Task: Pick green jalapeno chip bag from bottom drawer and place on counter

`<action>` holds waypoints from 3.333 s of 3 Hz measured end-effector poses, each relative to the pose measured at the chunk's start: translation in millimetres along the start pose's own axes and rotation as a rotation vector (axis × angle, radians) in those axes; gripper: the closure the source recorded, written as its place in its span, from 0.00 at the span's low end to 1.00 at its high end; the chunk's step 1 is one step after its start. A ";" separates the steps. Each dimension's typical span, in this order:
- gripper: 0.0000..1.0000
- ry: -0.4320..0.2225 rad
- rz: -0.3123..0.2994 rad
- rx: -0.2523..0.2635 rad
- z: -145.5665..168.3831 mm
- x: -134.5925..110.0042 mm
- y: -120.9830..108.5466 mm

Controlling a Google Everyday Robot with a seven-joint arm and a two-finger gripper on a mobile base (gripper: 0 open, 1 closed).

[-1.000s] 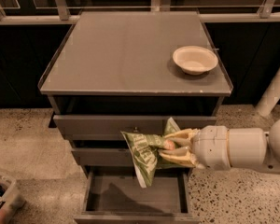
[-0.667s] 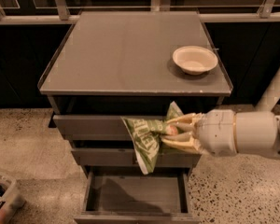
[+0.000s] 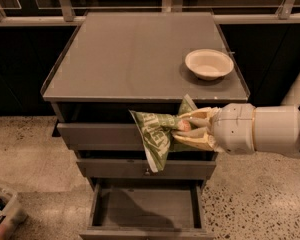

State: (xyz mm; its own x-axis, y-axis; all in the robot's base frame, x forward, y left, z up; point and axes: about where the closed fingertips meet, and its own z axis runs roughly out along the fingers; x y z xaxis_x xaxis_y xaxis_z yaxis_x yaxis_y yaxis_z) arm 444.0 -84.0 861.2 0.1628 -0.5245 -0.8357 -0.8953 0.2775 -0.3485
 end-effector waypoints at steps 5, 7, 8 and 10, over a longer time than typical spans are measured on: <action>1.00 -0.062 -0.150 -0.019 35.4 -52.5 -128.3; 1.00 -0.054 -0.133 -0.035 72.2 -53.5 -173.6; 1.00 -0.017 -0.107 -0.018 87.3 -39.3 -187.0; 0.81 0.011 -0.095 -0.013 104.1 -31.5 -196.3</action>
Offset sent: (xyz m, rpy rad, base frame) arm 0.0672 -0.0101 0.0385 0.0151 -0.0802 0.0341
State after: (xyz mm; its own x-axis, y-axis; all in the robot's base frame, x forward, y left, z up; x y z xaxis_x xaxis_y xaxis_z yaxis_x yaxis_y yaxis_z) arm 657.8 -38.1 911.8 0.2424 -0.5567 -0.7946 -0.8813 0.2161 -0.4203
